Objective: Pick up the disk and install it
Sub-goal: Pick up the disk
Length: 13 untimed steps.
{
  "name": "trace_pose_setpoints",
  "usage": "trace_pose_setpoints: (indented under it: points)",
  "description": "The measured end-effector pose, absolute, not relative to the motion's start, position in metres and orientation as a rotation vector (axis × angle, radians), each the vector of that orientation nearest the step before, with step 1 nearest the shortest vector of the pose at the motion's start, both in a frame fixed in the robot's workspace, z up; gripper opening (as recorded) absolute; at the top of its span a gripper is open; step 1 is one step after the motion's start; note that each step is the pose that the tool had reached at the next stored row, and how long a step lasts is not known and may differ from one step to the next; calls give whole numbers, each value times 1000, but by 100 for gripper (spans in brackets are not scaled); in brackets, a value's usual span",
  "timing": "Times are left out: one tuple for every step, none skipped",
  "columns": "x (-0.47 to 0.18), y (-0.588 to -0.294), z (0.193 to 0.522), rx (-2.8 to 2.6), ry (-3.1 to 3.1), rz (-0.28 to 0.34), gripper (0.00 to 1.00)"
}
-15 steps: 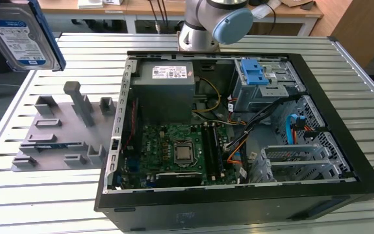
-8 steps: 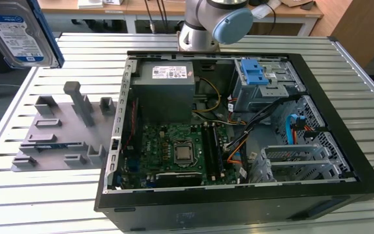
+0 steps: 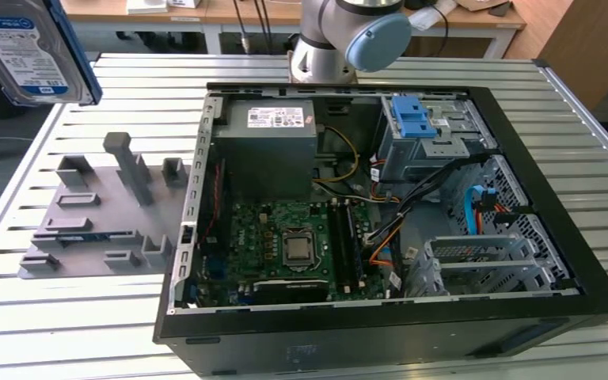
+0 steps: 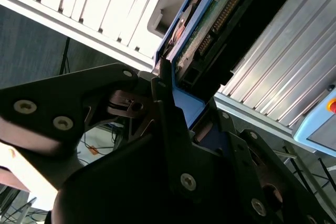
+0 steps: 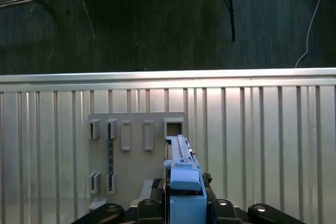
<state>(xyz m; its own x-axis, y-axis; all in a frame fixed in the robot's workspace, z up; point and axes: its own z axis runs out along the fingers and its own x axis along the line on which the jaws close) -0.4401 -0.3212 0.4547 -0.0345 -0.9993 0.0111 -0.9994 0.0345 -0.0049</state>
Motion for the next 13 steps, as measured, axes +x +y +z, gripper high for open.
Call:
trace_pose_setpoints:
  points:
    - [-440, -321, 456, 2180, -2256, 18, 36]
    - [-440, -321, 457, 2180, -2256, 17, 36]
    - [-440, -321, 458, 2179, -2256, 18, 36]
    - [-440, -321, 459, 2180, -2256, 18, 36]
    - [-440, -321, 460, 2180, -2256, 18, 36]
    - [-440, -321, 461, 2180, -2256, 18, 36]
    - [-440, -321, 462, 2180, -2256, 18, 36]
    - [-440, -321, 463, 2180, -2256, 18, 36]
    - [-440, -321, 465, 2180, -2256, 18, 36]
    - [-440, -321, 466, 2180, -2256, 18, 36]
    - [-440, -321, 467, 2180, -2256, 18, 36]
    - [-440, -321, 467, 2180, -2256, 18, 36]
    - [-440, -321, 468, 2180, -2256, 18, 36]
